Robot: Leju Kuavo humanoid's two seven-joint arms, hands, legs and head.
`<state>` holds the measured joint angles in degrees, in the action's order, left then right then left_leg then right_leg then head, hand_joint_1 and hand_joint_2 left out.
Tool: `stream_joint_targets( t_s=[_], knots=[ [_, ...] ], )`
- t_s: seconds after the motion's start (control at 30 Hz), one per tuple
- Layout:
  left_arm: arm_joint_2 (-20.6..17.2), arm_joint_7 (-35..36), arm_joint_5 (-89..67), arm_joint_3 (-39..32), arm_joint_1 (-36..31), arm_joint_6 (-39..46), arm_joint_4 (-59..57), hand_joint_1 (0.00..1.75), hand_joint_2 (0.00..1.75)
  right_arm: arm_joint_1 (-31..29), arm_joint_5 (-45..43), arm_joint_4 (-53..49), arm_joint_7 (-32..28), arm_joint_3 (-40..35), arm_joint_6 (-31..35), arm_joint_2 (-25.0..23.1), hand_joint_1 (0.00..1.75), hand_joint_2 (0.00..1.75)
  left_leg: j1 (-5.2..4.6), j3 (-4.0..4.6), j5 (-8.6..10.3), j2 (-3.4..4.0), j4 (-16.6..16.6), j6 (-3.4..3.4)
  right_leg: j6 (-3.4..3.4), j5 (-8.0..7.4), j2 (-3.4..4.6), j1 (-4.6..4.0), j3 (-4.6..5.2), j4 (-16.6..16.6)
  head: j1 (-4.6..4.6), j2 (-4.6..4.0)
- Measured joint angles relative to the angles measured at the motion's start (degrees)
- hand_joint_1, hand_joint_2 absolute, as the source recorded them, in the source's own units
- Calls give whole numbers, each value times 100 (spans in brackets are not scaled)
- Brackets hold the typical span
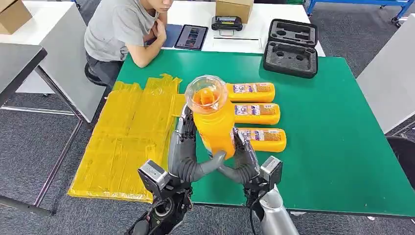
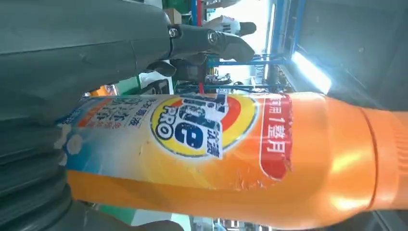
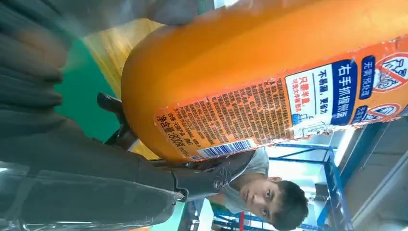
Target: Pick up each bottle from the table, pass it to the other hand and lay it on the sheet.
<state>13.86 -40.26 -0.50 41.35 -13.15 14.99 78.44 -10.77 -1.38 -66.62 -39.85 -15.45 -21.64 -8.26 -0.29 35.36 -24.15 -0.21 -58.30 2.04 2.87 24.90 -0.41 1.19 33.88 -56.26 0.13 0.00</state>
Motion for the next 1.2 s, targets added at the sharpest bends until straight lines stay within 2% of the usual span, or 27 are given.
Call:
stream_joint_targets(
  t_s=[0.3, 0.37, 0.43, 0.57, 1.03, 1.07, 1.17, 1.2],
  knots=[
    [0, 0, 22, 0, 0, -105, 0, 0, 175, -4, 11, 33, 0, 0, 29, 0, 175, 175, 0, 0, 0, 0, 0, 0, 0, 0, 0, 0, 0, 0, 0, 0],
    [0, 0, 24, 0, -1, -113, 0, 166, 175, -3, 33, 42, 0, 0, 35, 0, 175, 175, 0, 0, 0, 0, 0, 0, 0, 0, 0, 0, 1, 0, 0, 0],
    [0, 0, 50, 0, -3, -164, -4, 162, 175, -1, 35, 52, 0, 0, 35, 0, 175, 175, 0, 0, 0, 0, 0, 0, 0, 0, 0, 0, 1, 0, 0, 0],
    [2, 0, 63, -2, -4, -264, -4, 175, 175, 7, 35, 74, 0, -2, 28, 0, 175, 175, 0, 0, 0, 1, 0, 0, 0, 0, 0, 0, 1, 0, 0, 0],
    [2, 2, 42, -98, -20, -306, -24, 175, 175, -31, 59, 212, -4, -44, 15, -35, 175, 175, 0, 0, 0, 1, 0, 0, 0, 0, 0, 0, 1, 0, 0, 0],
    [2, 2, 42, -98, -20, -308, -24, 175, 175, -32, 59, 214, -4, -44, 15, -35, 134, 175, 0, 0, 0, 1, 0, 0, 0, 0, 0, 0, 1, 0, 0, 0],
    [2, 2, 42, -101, -21, -310, -24, 175, 175, -54, 46, 234, -4, -46, -2, -35, 134, 175, 0, 0, 0, 1, 0, 0, 0, 0, 1, 0, 1, 0, 0, 0],
    [2, 2, 39, -101, -23, -304, -24, 175, 175, -72, 35, 247, -4, -46, -22, -35, 0, 175, 0, 0, 0, 1, 0, 0, 0, 0, 1, 0, 1, 0, 0, 0]
  ],
)
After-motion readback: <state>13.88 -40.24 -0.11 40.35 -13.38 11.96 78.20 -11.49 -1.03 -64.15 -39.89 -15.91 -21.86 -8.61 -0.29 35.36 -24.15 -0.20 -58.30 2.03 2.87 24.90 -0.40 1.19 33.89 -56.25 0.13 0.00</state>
